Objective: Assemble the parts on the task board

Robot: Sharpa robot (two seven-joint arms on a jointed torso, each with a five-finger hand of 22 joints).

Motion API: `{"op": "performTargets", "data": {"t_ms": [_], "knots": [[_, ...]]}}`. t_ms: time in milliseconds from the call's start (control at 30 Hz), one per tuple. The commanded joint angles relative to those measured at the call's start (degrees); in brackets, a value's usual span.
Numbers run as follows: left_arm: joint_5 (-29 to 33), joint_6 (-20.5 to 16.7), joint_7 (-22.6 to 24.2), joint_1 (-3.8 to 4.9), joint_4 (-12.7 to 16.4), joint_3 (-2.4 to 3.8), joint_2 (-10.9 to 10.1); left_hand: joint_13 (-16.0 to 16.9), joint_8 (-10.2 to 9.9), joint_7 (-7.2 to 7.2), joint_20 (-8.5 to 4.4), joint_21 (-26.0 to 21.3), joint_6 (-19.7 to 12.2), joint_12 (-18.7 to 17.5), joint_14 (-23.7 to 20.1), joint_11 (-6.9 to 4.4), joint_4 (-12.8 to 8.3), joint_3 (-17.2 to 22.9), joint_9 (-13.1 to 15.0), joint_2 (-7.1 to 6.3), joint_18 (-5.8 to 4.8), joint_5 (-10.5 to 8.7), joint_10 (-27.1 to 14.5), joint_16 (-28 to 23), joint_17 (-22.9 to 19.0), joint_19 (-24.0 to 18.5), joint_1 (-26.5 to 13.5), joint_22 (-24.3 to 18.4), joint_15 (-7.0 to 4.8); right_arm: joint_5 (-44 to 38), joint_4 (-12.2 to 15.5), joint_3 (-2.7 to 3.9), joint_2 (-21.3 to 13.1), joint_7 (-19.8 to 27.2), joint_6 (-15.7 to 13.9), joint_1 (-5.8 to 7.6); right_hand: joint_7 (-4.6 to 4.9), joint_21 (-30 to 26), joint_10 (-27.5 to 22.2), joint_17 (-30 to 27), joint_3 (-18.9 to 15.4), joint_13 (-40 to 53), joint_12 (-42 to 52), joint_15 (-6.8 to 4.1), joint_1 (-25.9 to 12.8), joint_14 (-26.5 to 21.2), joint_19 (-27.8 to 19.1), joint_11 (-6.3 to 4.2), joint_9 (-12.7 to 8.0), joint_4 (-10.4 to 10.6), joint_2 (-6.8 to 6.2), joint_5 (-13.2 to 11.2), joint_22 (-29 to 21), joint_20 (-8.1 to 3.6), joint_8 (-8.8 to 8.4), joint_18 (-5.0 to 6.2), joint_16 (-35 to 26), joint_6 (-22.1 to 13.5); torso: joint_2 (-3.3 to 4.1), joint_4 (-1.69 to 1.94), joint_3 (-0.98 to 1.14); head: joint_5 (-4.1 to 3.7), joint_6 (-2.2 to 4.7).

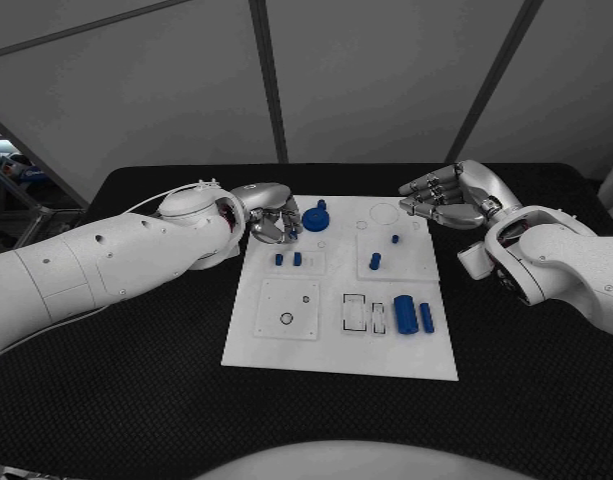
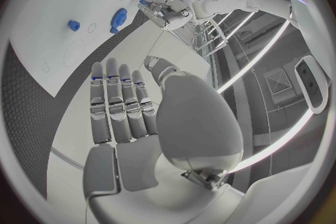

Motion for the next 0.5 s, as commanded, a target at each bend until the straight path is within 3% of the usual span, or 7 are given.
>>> {"op": "performTargets", "data": {"t_ms": [33, 500], "knots": [[0.26, 0.74, -0.4, 0.04, -0.35, 0.04, 0.17, -0.06, -0.24, -0.13, 0.11, 0.1, 0.43, -0.42, 0.27, -0.08, 0.06, 0.24, -0.09, 0.14, -0.32, -0.19, 0.46, 0.26, -0.09, 0.22, -0.62, 0.07, -0.08, 0.13, 0.14, 0.04, -0.04, 0.5, 0.26, 0.07, -0.03, -0.25, -0.23, -0.06, 0.37, -0.03, -0.05, 0.05, -0.43, -0.28, -0.02, 0.01, -0.03, 0.04, 0.24, 0.39, -0.06, 0.25, -0.14, 0.31, -0.05, -0.46, -0.01, -0.05, -0.01, 0.08, -0.01], [0.26, 1.78, -0.98, -0.06, -1.53, 0.03, 0.99, -0.07, -0.26, -0.13, 0.11, 0.09, 0.44, -0.45, 0.27, -0.08, 0.05, 0.26, -0.11, 0.15, -0.32, -0.19, 0.48, 0.27, -0.08, 0.21, -0.63, 0.08, -0.08, 0.13, 0.16, 0.04, -0.04, 0.5, 0.29, 0.07, -0.03, -0.25, -0.23, -0.06, 0.37, -0.03, -0.05, 0.05, -0.43, -0.28, -0.02, 0.01, -0.03, 0.04, 0.24, 0.39, -0.06, 0.25, -0.14, 0.31, -0.05, -0.46, 0.02, 0.03, -0.01, -0.09, -0.13]]}}
